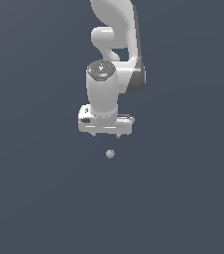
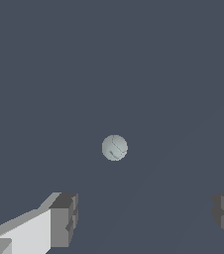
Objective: Pick up the object and move it to a goal position.
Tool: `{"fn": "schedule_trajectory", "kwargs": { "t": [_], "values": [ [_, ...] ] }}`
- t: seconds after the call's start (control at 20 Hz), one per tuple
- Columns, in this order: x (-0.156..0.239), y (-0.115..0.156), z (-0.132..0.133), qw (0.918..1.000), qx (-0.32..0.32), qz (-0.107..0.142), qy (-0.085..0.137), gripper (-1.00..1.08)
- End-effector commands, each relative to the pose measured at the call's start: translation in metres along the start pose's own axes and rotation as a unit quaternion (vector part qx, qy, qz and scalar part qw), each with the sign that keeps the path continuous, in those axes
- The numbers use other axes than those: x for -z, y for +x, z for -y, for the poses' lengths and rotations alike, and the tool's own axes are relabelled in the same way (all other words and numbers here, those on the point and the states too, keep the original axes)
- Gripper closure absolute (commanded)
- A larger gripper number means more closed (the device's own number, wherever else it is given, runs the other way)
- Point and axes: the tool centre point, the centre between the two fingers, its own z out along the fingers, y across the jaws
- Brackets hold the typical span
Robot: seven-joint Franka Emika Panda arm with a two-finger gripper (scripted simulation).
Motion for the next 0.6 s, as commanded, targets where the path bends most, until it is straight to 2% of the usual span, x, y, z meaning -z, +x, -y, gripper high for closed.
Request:
{"fn": "schedule_trajectory", "kwargs": {
  "t": [0.0, 0.55],
  "values": [
    [0.0, 0.0, 0.0, 1.0, 0.0, 0.0, 0.0, -0.92],
    [0.0024, -0.0018, -0.0092, 0.9995, 0.026, 0.0, -0.014, -0.92]
  ]
}}
